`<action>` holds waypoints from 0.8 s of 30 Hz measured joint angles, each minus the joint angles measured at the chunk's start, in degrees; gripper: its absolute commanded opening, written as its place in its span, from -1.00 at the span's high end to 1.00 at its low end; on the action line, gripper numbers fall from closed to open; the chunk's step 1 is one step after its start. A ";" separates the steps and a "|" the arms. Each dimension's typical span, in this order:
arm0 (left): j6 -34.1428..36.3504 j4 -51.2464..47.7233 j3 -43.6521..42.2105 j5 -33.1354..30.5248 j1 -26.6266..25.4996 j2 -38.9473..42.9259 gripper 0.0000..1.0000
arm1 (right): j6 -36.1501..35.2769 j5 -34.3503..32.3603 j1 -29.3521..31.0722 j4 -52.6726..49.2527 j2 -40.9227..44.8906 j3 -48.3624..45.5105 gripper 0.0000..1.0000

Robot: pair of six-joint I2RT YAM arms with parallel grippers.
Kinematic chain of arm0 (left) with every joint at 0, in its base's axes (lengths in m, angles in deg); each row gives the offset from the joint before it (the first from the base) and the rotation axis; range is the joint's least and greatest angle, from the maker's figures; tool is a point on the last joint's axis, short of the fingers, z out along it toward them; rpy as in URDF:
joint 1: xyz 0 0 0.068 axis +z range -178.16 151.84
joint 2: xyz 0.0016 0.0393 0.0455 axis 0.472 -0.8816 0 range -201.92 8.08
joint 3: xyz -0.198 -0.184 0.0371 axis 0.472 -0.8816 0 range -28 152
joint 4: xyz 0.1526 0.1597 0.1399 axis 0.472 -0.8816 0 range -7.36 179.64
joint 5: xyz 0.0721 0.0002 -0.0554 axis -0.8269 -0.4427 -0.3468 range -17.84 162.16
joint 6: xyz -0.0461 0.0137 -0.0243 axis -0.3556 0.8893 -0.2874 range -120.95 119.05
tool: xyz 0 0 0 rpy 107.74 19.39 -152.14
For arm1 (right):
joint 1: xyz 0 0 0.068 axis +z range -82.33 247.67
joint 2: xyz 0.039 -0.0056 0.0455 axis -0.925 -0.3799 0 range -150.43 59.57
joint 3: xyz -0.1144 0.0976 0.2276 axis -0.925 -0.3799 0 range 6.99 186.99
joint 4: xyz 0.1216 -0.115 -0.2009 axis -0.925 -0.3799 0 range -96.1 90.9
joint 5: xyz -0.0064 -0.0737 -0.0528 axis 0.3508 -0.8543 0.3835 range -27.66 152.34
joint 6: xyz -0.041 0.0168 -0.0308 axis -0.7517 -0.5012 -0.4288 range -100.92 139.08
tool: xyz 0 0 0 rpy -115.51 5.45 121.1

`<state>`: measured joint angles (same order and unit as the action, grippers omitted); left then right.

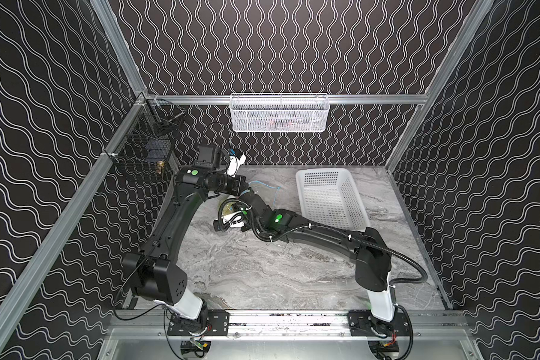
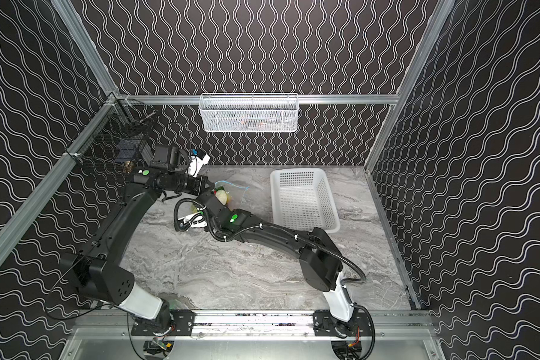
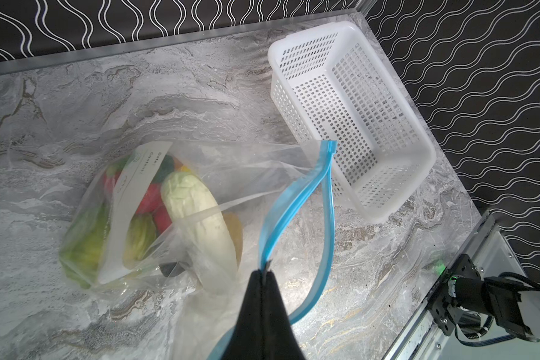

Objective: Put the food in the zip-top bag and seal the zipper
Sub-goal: 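Move the right gripper to the blue zipper edge near the yellow tab, then pinch the blue zipper edge with the right gripper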

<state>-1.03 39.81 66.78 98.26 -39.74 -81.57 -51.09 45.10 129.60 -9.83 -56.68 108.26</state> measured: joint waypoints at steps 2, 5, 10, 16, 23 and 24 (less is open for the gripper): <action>0.00 0.00 0.00 0.00 0.00 0.00 1.00 | -0.35 0.02 0.00 0.35 -0.33 -0.02 0.33; 0.00 0.07 -0.22 -0.02 0.00 0.00 1.00 | -1.01 0.00 0.00 1.18 -0.68 -0.39 0.40; 0.00 0.02 -0.33 -0.02 0.00 0.00 1.00 | -1.25 -0.26 -0.02 2.51 -1.07 -0.55 0.63; 0.00 -0.02 -0.31 0.00 0.00 0.00 1.00 | -1.68 -1.18 -0.11 3.72 -1.07 -0.98 0.91; 0.02 0.00 -0.31 -0.02 0.00 0.02 1.00 | -1.86 -1.33 -0.50 4.35 -1.07 -1.07 1.00; 0.02 0.00 -0.31 -0.04 0.00 0.07 1.00 | -1.86 -1.33 -0.61 4.33 -1.07 -1.03 1.00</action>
<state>-1.00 39.81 66.47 98.22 -39.74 -81.50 -52.95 43.77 128.99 -5.50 -57.75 107.23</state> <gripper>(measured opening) 0.048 0.048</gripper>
